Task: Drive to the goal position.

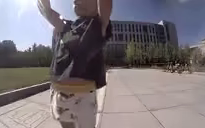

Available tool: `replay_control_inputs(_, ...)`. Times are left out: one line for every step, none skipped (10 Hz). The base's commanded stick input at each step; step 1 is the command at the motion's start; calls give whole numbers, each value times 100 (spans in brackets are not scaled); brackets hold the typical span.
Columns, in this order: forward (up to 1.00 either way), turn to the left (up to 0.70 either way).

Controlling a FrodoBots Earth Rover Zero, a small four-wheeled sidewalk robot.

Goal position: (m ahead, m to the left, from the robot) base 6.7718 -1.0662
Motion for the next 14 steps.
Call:
replay_control_inputs(-6, 1)
replay_control_inputs(-6, 1)
replay_control_inputs(-6, 1)
replay_control_inputs(-6, 1)
replay_control_inputs(-6, 1)
replay_control_inputs(-6, 1)
replay_control_inputs(-6, 1)
replay_control_inputs(-6, 1)
replay_control_inputs(-6, 1)
replay_control_inputs(-6, 1)
replay_control_inputs(-6, 1)
replay_control_inputs(-6, 1)
replay_control_inputs(-6, 1)
replay_control_inputs(-6, 1)
